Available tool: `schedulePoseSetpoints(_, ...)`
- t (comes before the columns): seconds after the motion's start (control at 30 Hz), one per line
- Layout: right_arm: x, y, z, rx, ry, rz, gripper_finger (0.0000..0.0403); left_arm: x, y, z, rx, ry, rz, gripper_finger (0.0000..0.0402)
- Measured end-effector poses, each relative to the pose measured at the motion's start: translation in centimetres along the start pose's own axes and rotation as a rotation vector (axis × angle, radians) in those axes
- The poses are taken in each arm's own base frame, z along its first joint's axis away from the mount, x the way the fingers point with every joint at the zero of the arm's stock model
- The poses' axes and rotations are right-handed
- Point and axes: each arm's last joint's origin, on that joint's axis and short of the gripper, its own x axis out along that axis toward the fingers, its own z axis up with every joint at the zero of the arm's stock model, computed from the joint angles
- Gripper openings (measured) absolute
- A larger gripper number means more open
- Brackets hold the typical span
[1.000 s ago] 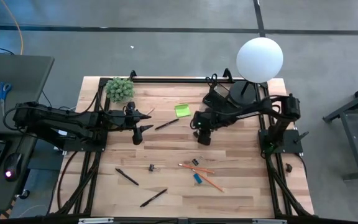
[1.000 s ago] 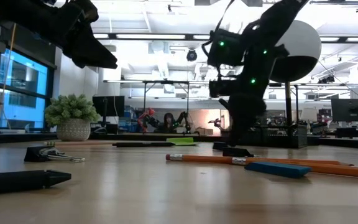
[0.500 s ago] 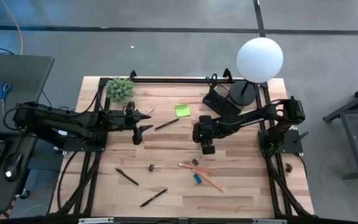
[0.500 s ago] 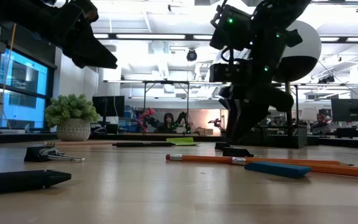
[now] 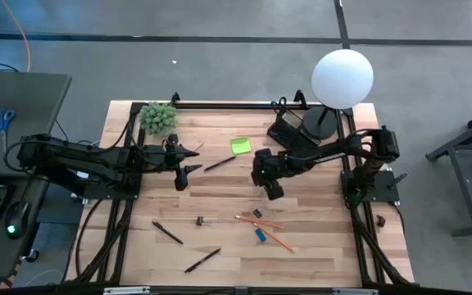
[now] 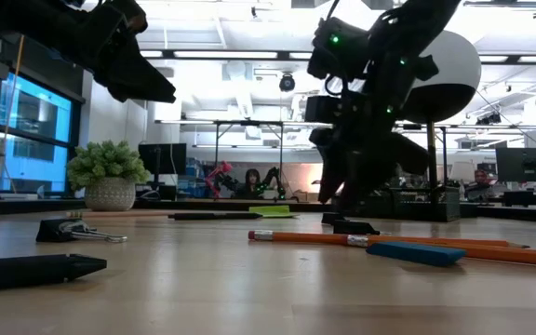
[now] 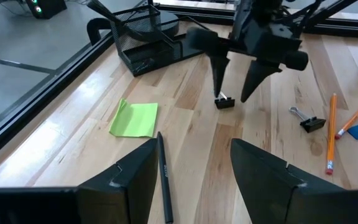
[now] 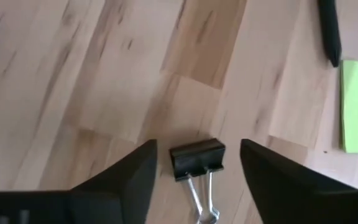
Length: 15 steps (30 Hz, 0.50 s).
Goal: Pick and place office supplies into organizer
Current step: Put the black binder clip into the black desk organizer
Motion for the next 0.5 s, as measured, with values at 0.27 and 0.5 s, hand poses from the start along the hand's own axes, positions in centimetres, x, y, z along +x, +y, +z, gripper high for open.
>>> schedulePoseSetpoints(0.27,1.1,-1.3,-1.0,0.041,0.030,0.032,0.0254,0.0,0.0,0.0,0.000,-0.001,0.000,0.0188)
schedulePoseSetpoints(0.5,1.5,-1.6,-1.2,0.043,0.033,0.059,0.0254,0.0,0.0,0.0,0.001,0.000,0.000,0.0188)
